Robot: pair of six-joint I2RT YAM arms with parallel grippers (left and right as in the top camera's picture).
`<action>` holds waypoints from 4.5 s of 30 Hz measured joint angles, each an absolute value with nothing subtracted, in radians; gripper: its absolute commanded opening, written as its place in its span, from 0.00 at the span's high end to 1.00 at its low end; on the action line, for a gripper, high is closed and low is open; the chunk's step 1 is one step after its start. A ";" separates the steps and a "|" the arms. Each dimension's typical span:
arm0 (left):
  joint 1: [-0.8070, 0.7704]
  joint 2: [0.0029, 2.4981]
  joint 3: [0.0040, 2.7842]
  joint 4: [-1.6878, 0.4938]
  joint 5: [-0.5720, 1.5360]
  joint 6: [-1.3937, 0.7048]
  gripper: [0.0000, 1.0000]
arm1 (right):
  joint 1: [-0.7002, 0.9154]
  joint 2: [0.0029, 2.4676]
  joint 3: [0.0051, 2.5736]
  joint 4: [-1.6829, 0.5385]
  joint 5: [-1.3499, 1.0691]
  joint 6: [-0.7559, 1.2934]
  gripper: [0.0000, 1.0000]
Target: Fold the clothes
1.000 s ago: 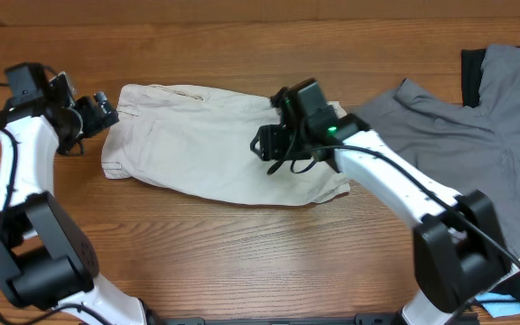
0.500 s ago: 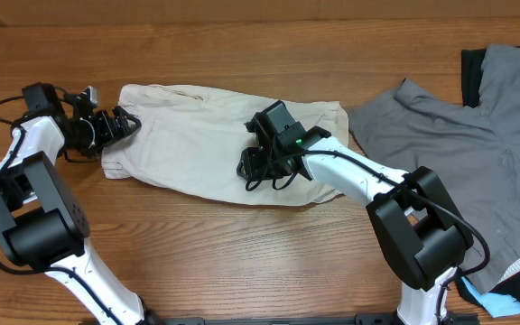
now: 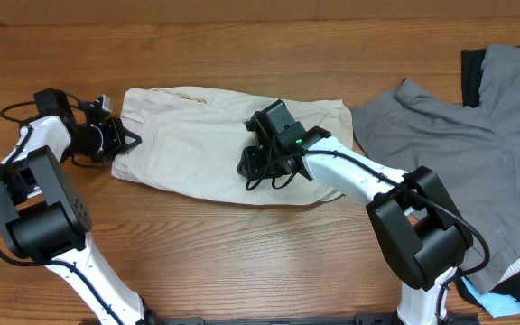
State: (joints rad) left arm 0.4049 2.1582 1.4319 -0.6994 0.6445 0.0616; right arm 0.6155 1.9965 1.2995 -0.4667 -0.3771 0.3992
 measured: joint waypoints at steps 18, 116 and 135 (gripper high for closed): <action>0.400 1.890 1.717 -1.326 0.635 -0.020 0.96 | 0.638 2.085 1.301 -0.429 -0.491 0.418 0.77; -0.533 2.000 1.739 -0.833 0.478 -0.341 0.08 | 0.270 1.922 1.205 -1.024 -0.255 0.287 0.63; -0.353 2.000 1.744 -0.620 0.158 -0.307 0.11 | 0.257 1.705 1.615 -1.255 -0.337 0.194 0.49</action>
State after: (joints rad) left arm -0.3534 2.0003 1.7439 -0.6201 0.1581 -0.3069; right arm 0.2565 1.7054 1.6150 -1.2549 -0.3370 0.1944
